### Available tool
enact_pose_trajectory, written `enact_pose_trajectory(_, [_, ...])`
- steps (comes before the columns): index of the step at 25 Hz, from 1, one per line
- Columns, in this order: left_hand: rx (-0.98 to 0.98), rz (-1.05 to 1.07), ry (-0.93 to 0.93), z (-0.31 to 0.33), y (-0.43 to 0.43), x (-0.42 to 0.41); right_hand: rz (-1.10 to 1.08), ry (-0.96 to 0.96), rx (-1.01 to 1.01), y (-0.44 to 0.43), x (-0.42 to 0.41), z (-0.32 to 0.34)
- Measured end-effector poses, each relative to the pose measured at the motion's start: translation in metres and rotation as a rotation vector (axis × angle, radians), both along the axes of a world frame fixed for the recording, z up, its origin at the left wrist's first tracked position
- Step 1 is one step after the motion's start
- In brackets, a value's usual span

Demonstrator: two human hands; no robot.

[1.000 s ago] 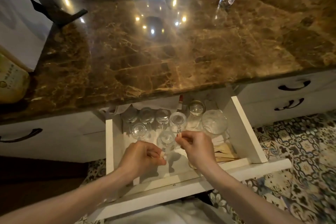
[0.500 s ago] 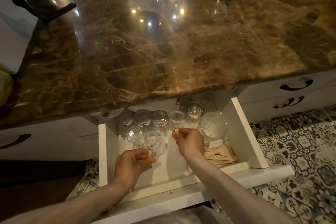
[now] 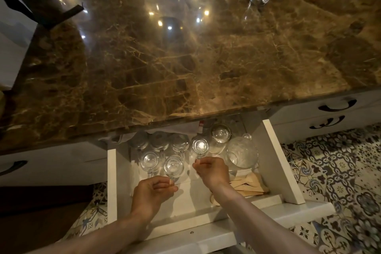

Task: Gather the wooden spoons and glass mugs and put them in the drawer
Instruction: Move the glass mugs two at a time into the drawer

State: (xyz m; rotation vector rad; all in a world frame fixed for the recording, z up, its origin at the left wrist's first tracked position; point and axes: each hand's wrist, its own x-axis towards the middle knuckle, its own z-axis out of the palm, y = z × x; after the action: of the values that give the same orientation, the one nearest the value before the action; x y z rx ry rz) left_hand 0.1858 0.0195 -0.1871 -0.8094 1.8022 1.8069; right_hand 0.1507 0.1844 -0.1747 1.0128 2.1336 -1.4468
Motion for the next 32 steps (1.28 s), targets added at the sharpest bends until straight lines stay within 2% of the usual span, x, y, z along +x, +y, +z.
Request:
enact_pose_trajectory(7, [0.028, -0.11, -0.089, 0.011, -0.005, -0.008, 0.072, -0.047, -0.043, 0.004, -0.002, 0.004])
enact_pose_trajectory(9, [0.036, -0.206, -0.166, 0.025, -0.008, -0.013, 0.209, -0.089, -0.033, 0.009, -0.004, 0.016])
enact_pose_trajectory(11, [-0.021, -0.435, -0.232, 0.045, -0.013, -0.022, 0.429, -0.178, -0.004, 0.017, -0.006, 0.036])
enact_pose_trajectory(13, [-0.146, -0.785, -0.218, 0.072, -0.019, -0.035, 0.599, -0.238, -0.005, 0.026, -0.012, 0.065])
enact_pose_trajectory(15, [-0.334, -1.112, -0.025, 0.102, -0.022, -0.052, 0.714, -0.199, -0.021, 0.035, -0.023, 0.097])
enact_pose_trajectory(17, [-0.415, -1.223, 0.188, 0.137, -0.018, -0.07, 0.742, -0.113, -0.039, 0.046, -0.037, 0.131])
enact_pose_trajectory(21, [-0.308, -0.99, 0.502, 0.183, -0.01, -0.113, 0.66, 0.041, -0.093, 0.069, -0.069, 0.192])
enact_pose_trajectory(23, [-0.361, -0.793, 0.676, 0.182, -0.006, -0.133, 0.617, 0.145, -0.052, 0.081, -0.087, 0.211])
enact_pose_trajectory(25, [-0.577, -0.619, 0.81, 0.17, 0.001, -0.147, 0.526, 0.283, 0.003, 0.091, -0.107, 0.222])
enact_pose_trajectory(28, [-0.965, -0.568, 0.86, 0.146, 0.01, -0.154, 0.275, 0.497, 0.039, 0.101, -0.141, 0.223])
enact_pose_trajectory(32, [-1.152, -0.569, 0.881, 0.131, 0.014, -0.158, 0.087, 0.668, 0.124, 0.119, -0.191, 0.22])
